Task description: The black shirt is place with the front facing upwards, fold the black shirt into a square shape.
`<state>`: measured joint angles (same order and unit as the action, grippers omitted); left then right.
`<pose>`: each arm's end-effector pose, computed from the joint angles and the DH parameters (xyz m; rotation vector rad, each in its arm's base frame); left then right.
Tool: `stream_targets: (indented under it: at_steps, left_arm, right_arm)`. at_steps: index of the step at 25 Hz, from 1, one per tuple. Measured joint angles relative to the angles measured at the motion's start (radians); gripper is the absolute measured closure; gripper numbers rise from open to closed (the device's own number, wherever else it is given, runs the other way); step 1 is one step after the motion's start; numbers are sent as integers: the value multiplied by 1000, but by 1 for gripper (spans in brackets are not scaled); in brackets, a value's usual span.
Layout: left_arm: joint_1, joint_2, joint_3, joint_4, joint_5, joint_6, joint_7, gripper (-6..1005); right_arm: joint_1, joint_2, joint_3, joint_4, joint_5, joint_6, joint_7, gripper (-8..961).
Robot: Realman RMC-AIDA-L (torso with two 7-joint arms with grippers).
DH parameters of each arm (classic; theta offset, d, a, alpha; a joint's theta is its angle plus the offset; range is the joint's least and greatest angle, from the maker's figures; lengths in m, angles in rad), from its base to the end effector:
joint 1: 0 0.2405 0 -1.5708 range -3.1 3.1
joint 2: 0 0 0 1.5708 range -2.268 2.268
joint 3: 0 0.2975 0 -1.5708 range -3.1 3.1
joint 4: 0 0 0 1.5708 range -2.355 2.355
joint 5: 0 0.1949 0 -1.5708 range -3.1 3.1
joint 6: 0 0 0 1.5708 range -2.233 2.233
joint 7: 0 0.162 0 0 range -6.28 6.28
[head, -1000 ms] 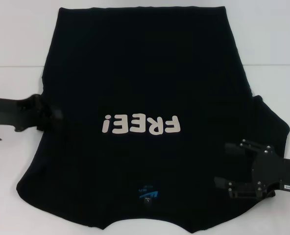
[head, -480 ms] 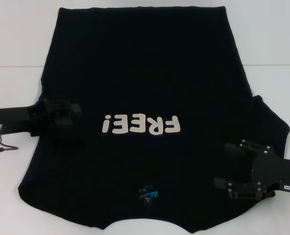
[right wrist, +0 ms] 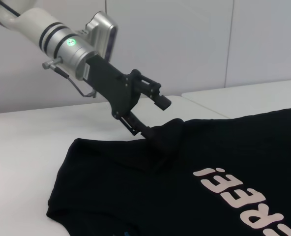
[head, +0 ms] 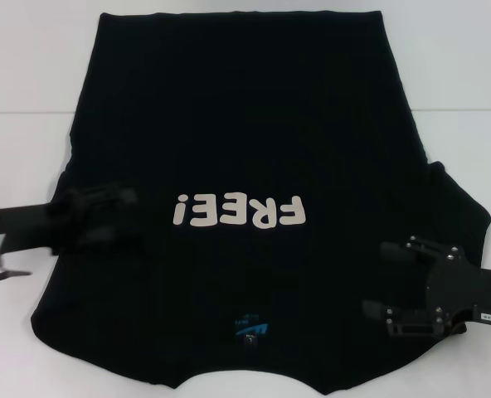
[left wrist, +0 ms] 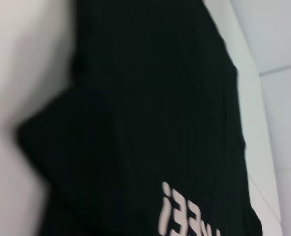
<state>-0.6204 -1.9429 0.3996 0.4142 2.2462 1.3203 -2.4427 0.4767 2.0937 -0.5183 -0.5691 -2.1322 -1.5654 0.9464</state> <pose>-0.3391 0.3832 -0.0006 -1.8202 -2.1343 -0.7678 0.3121 0.3136 -0.0478 -2.6971 0.2780 0.5991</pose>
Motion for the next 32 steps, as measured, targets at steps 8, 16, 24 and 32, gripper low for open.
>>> stream_targets:
  at_steps: [8, 16, 24, 32]
  left_arm:
    - [54, 3, -57, -5, -3, -42, -50, 120]
    - [39, -10, -65, -43, -4, -132, -57, 127]
    - [33, -16, -67, -55, -4, -191, -78, 126]
    - [22, -25, -68, -55, -5, -234, -81, 127]
  right_arm:
    - [-2, 1, 1, 0, 4, 3, 0, 13]
    - [0, 2, 0, 0, 2, 4, 0, 13]
    - [-1, 2, 0, 0, 2, 6, 0, 13]
    - [1, 2, 0, 0, 0, 5, 0, 12]
